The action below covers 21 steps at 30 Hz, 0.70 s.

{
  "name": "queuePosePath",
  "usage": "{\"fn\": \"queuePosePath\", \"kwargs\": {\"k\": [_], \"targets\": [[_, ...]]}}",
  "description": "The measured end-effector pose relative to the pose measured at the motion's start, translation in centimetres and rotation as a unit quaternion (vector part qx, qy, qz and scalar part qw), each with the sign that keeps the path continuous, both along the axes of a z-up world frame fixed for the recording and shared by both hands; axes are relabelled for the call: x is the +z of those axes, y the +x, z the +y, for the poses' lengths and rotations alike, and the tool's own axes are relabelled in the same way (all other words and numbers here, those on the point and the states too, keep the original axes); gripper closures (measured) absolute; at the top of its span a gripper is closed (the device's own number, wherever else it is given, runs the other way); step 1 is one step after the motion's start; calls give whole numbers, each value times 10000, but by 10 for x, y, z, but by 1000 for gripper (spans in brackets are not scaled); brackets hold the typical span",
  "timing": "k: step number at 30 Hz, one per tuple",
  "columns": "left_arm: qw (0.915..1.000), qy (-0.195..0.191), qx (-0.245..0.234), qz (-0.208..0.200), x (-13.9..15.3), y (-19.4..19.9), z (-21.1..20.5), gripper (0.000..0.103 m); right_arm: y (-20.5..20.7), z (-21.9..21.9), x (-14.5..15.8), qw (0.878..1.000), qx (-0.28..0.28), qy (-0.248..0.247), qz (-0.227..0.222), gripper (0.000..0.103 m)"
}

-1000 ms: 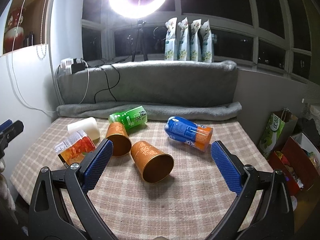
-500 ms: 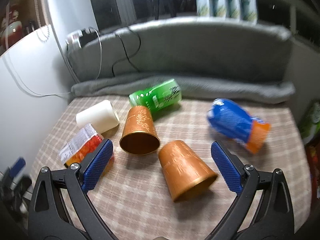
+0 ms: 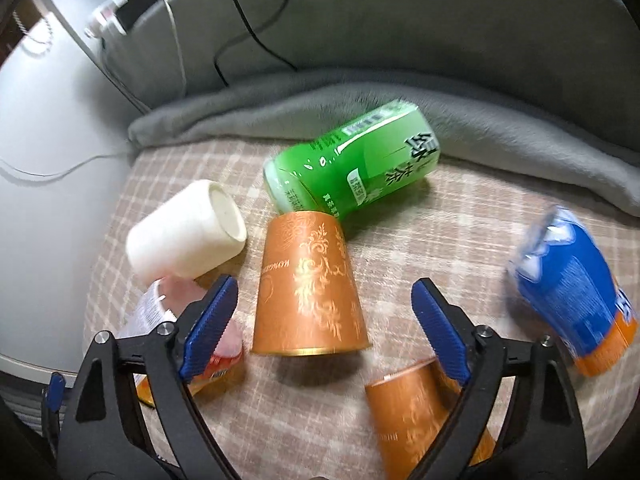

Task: Flip cup upright
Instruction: 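Close the right gripper around the upside-down orange cup's body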

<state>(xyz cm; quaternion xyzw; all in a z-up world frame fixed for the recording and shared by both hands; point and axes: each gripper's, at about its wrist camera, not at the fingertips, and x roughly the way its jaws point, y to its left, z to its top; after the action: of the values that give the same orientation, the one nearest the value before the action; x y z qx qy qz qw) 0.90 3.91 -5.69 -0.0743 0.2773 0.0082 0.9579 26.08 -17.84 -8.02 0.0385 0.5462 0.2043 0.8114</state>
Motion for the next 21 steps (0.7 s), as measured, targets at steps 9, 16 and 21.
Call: {"fn": "queuePosePath", "kwargs": {"k": [9, 16, 21], "targets": [[9999, -36, 92, -28, 0, 2, 5, 21, 19, 17, -19, 9987, 204, -90, 464, 21], [9999, -1, 120, -47, 1, 1, 6, 21, 23, 29, -29, 9970, 358, -133, 677, 37], [9999, 16, 143, -60, 3, 1, 8, 21, 24, 40, -31, 9968, 419, -188, 654, 38]]}}
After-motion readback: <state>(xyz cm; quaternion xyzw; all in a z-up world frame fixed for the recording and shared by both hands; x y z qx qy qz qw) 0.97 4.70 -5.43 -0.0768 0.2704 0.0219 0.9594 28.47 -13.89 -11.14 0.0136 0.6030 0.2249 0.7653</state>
